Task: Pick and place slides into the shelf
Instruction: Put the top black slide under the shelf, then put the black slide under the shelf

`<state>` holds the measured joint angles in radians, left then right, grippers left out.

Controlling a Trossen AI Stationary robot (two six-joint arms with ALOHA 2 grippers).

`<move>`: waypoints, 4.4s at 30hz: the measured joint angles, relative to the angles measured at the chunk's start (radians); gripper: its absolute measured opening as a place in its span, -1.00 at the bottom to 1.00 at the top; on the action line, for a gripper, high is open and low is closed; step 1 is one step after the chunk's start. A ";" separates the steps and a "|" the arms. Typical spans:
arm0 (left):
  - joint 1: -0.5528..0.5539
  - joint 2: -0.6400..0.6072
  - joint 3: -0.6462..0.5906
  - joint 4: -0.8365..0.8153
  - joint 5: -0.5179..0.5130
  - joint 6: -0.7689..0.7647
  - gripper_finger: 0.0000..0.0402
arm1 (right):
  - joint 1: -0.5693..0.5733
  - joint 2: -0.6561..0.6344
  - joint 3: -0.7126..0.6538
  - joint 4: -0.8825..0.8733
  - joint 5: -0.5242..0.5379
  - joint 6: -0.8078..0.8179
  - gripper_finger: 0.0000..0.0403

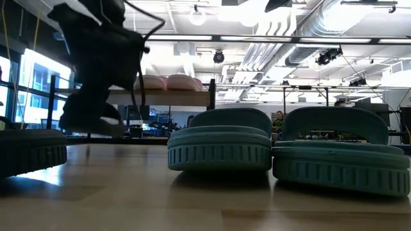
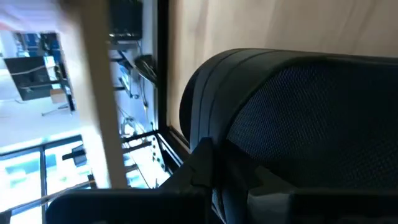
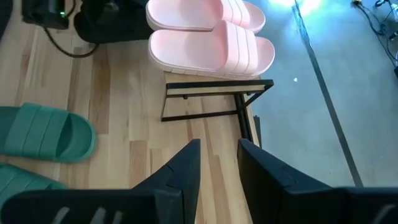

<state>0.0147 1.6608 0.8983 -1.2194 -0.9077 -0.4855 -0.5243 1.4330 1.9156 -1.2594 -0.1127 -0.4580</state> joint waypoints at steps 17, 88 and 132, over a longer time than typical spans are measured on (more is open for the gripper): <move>0.020 0.000 -0.112 0.181 -0.123 0.082 -1.00 | 0.000 0.000 0.000 0.000 0.001 0.006 -0.52; 0.097 -0.001 0.048 -0.036 0.033 0.082 -0.07 | 0.000 0.000 0.000 0.000 0.000 0.007 -0.52; 0.096 -0.150 0.059 0.127 0.300 0.279 -0.06 | 0.000 0.000 0.000 -0.038 -0.014 0.009 -0.52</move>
<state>0.1109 1.5105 0.9573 -1.0921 -0.6075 -0.2063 -0.5240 1.4334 1.9154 -1.2976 -0.1268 -0.4490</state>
